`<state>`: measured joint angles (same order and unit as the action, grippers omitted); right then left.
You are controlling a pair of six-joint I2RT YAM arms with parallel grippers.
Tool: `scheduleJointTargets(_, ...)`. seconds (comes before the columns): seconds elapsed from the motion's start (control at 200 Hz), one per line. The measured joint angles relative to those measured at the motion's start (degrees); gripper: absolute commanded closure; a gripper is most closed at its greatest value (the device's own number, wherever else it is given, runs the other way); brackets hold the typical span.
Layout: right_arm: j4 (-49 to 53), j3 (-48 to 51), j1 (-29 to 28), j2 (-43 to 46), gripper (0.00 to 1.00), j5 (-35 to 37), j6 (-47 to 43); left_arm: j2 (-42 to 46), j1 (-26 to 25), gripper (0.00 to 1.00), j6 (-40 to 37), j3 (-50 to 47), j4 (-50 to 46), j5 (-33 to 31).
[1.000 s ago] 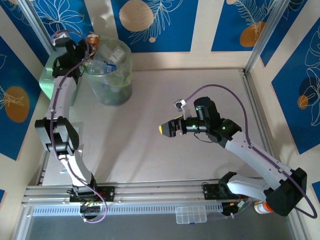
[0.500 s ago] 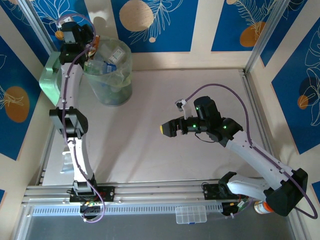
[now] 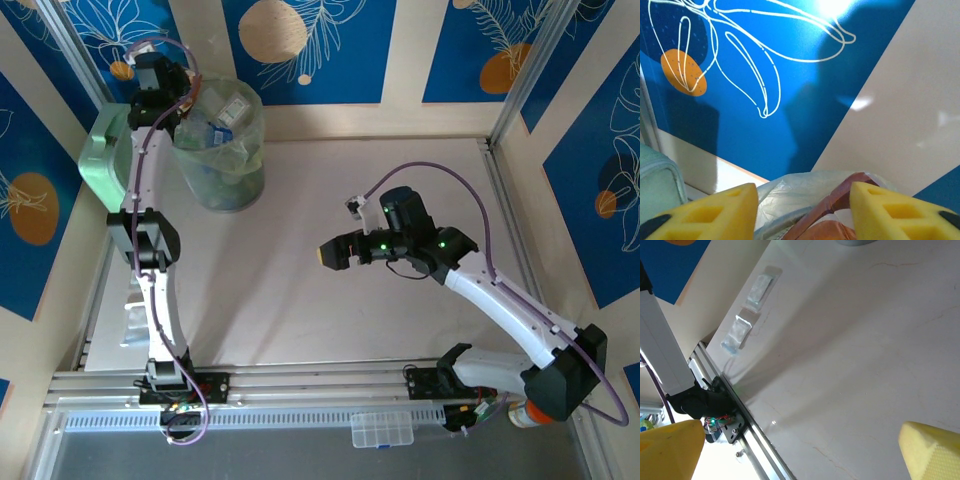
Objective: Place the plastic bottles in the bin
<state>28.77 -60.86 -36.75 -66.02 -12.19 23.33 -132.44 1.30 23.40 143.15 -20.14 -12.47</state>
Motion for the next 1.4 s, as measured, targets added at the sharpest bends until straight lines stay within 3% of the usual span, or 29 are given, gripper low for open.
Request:
scheduleJointTargets(0.215, 0.0, -0.1, 0.0, -0.3, 0.0, 0.0, -0.6, 3.9, -1.6, 0.6, -1.0, -7.4, 1.2, -1.2)
scheduleJointTargets(0.395, 0.2, -0.7, 0.2, 0.2, 0.0, 0.0, -1.1, 8.2, -1.9, 0.47, -1.9, -12.8, 0.5, -2.1)
scheduleJointTargets(0.645, 1.6, -3.7, 0.4, 4.7, 0.01, 1.7, -2.4, 14.9, -1.9, 0.21, -4.3, -13.5, -1.8, -2.4)
scheduleJointTargets(0.72, 2.1, -4.3, 0.4, 6.2, 0.01, 3.2, -2.8, 17.6, -1.9, 0.0, -4.4, -13.5, -1.9, -2.2)
scheduleJointTargets(0.845, 3.3, -5.3, 0.4, 8.5, 0.0, 8.1, -3.5, 25.2, -2.6, 0.0, -4.7, -18.0, -1.1, -0.4)
scheduleJointTargets(0.87, 3.6, -5.6, 0.4, 8.9, 0.04, 9.4, -3.7, 27.0, -2.8, 0.0, -4.9, -19.6, -0.9, 0.2)
scheduleJointTargets(1.035, 4.3, -6.9, 0.4, 12.6, 0.01, 19.2, -5.5, 42.7, -6.0, 0.0, -5.8, -38.6, 6.0, 8.7)
scheduleJointTargets(1.18, -2.3, -0.8, 0.5, 19.8, 0.01, 25.8, -9.9, 59.3, -7.5, 0.0, -6.4, -65.2, 20.3, 16.5)
scheduleJointTargets(1.28, -10.4, 8.9, 0.7, 26.8, 0.01, 29.4, -14.0, 68.4, -7.5, 0.0, -8.0, -82.6, 31.5, 16.9)
scheduleJointTargets(1.4, -21.6, 20.0, 1.7, 31.8, 0.01, 31.7, -20.6, 75.0, -7.5, 0.0, -11.2, -100.2, 44.1, 12.7)
